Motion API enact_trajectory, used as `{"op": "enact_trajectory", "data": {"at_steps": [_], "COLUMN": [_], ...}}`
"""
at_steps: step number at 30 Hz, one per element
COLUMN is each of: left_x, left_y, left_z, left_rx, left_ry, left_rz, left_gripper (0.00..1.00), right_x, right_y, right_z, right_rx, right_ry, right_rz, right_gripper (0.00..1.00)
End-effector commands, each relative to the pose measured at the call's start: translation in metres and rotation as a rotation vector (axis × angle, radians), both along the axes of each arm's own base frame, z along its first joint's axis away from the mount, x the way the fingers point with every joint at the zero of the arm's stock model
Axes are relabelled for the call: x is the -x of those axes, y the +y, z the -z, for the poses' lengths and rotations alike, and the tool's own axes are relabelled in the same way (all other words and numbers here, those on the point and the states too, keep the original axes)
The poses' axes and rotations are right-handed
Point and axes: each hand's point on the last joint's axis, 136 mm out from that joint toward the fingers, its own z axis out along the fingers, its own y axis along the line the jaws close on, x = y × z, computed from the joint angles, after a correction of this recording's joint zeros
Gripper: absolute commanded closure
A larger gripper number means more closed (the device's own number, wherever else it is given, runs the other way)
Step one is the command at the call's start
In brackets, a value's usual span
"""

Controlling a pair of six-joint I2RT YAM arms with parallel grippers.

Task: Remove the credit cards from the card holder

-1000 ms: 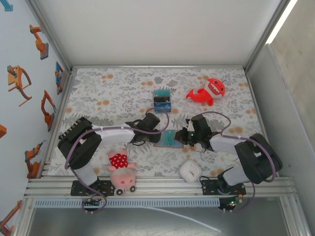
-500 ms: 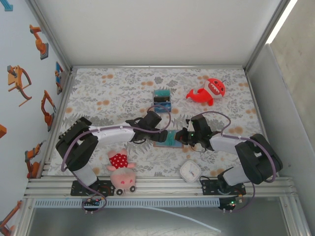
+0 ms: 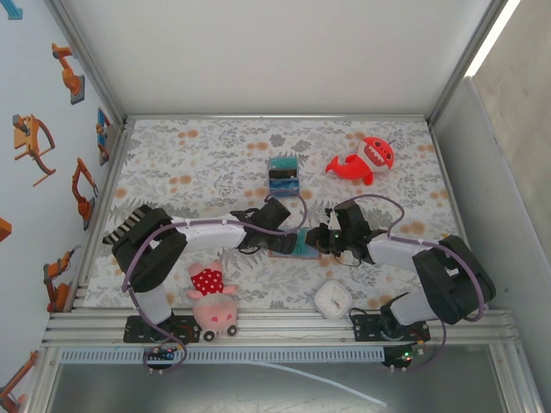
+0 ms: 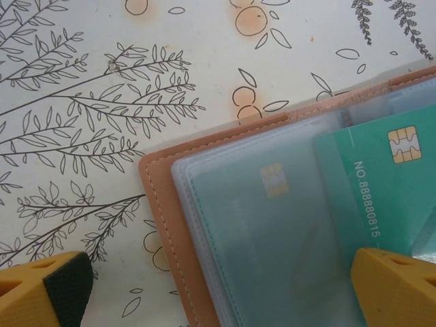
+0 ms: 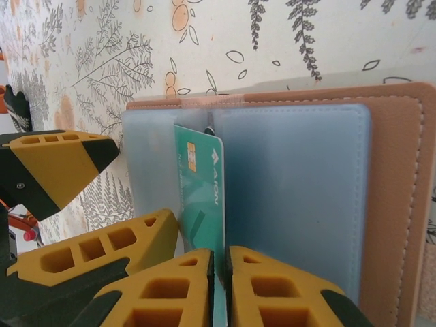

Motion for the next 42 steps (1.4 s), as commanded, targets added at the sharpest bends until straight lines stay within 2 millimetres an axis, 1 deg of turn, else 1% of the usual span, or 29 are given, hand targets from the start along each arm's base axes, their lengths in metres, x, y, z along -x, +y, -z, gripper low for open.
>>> {"op": "enact_trajectory", "data": {"at_steps": [1, 3, 8, 13, 14, 15, 17, 22, 27, 31, 37, 42], "left_x": [0.003, 0.004, 0.005, 0.005, 0.005, 0.005, 0.005, 0.005, 0.004, 0.003, 0.001, -0.002], "left_y": [0.002, 0.0, -0.002, -0.003, -0.003, -0.003, -0.002, 0.0, 0.003, 0.002, 0.004, 0.009], "left_z": [0.006, 0.006, 0.007, 0.006, 0.006, 0.006, 0.004, -0.002, -0.006, -0.013, -0.032, -0.057], "left_rx": [-0.038, -0.032, -0.023, -0.015, -0.015, -0.014, -0.012, -0.006, -0.01, 0.005, 0.031, 0.053], "left_ry": [0.02, 0.026, 0.032, 0.033, 0.031, 0.03, 0.025, 0.011, -0.001, -0.013, -0.049, -0.099], "left_rz": [0.015, 0.016, 0.015, 0.018, 0.018, 0.018, 0.016, 0.013, 0.012, 0.012, 0.008, 0.003], "left_gripper": [0.02, 0.02, 0.02, 0.02, 0.02, 0.02, 0.02, 0.02, 0.02, 0.02, 0.01, 0.0], "right_x": [-0.005, -0.005, -0.005, -0.004, -0.004, -0.004, -0.005, -0.003, -0.003, -0.002, -0.003, -0.003], "right_y": [0.005, 0.007, 0.013, 0.028, 0.029, 0.03, 0.029, 0.016, -0.002, -0.01, -0.012, -0.013], "right_z": [-0.012, -0.012, -0.007, -0.002, -0.002, 0.0, 0.001, 0.0, -0.008, -0.018, -0.039, -0.059], "right_rx": [-0.045, -0.061, -0.062, -0.063, -0.062, -0.06, -0.055, 0.041, 0.173, 0.226, 0.239, 0.236], "right_ry": [-0.045, -0.048, -0.037, -0.029, -0.029, -0.024, -0.022, -0.031, -0.055, -0.075, -0.127, -0.193], "right_rz": [-0.008, -0.01, -0.016, -0.055, -0.058, -0.06, -0.053, -0.047, -0.05, -0.062, -0.081, -0.109], "right_gripper": [0.85, 0.84, 0.81, 0.79, 0.79, 0.84, 0.89, 0.95, 0.97, 0.98, 0.98, 0.99]}}
